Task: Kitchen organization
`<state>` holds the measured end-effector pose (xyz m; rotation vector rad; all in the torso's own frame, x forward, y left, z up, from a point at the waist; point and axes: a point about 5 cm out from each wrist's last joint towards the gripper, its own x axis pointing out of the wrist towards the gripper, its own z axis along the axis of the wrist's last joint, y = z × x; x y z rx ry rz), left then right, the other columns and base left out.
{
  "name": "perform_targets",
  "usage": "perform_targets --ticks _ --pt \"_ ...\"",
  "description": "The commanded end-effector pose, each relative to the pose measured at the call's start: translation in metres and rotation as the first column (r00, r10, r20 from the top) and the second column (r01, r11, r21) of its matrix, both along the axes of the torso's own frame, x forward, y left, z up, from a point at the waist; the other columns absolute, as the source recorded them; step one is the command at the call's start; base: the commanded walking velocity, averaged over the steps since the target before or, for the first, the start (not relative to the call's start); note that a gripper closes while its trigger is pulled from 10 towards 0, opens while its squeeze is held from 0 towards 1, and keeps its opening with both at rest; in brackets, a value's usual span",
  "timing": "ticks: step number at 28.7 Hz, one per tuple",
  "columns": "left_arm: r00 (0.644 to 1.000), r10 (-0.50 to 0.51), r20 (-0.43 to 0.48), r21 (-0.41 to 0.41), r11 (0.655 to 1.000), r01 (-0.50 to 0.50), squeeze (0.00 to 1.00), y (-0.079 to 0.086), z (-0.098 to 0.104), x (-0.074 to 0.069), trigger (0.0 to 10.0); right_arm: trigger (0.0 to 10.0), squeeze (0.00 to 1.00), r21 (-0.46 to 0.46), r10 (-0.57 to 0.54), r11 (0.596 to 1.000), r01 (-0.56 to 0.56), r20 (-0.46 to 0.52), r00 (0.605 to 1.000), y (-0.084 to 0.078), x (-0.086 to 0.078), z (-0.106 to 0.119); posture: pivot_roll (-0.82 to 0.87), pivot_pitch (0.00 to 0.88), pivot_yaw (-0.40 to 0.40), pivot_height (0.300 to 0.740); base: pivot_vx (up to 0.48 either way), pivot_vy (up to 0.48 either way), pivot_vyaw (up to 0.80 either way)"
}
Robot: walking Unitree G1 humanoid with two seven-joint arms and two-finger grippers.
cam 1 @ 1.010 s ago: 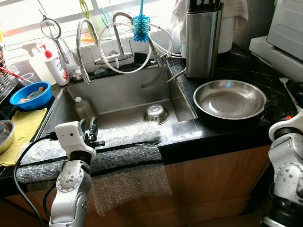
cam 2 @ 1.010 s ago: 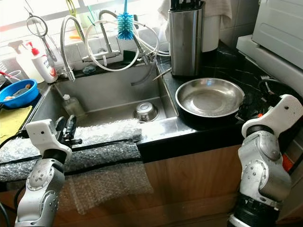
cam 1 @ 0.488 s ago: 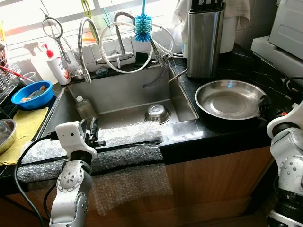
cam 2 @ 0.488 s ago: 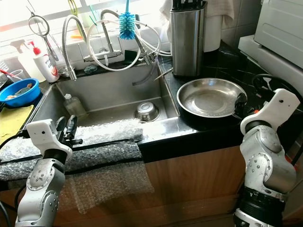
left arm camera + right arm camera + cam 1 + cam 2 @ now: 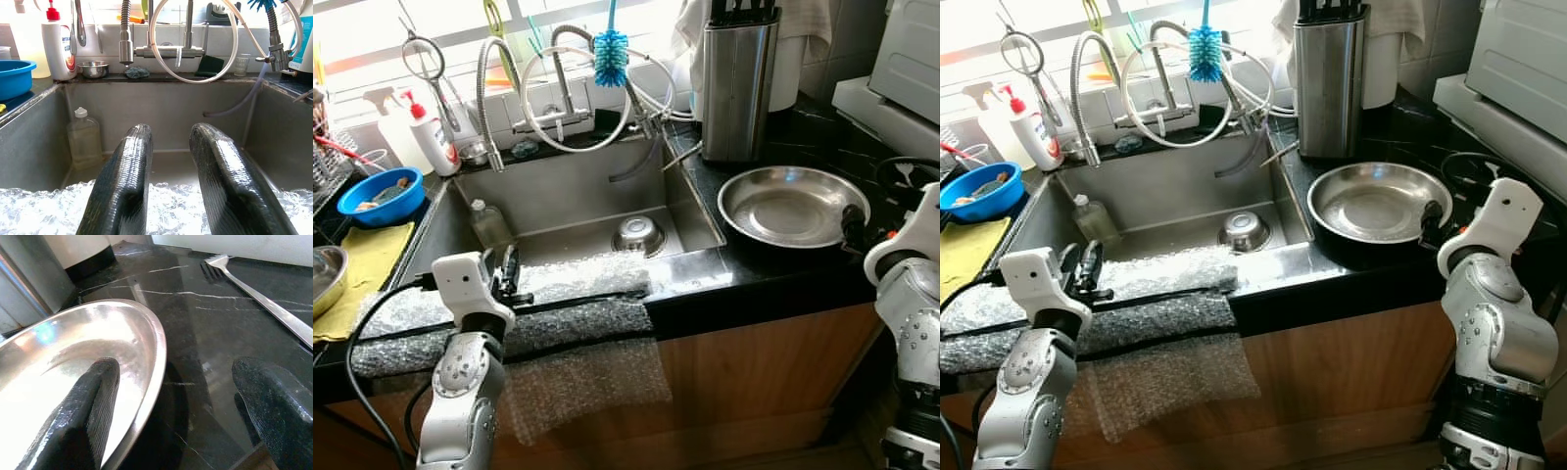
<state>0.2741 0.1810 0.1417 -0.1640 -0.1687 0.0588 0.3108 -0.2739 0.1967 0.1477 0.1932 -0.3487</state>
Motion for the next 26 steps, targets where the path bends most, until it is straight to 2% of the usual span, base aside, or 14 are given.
perform_targets --ticks 1,26 --pt "1.0 0.015 0.026 0.022 1.0 -0.015 0.0 0.0025 0.0084 -0.0008 10.0 10.0 0.0 -0.005 0.034 0.999 -0.034 0.009 0.999 0.0069 0.0062 0.0057 -0.13 0.0 0.153 0.74 0.0 0.0 0.0" --pt "1.0 0.015 0.025 0.022 1.0 -0.016 0.0 0.0025 0.0086 -0.0008 10.0 10.0 0.0 -0.005 0.042 0.999 -0.042 0.012 0.999 0.0064 0.0077 0.0065 -0.13 0.0 0.153 0.74 0.0 0.0 0.0"
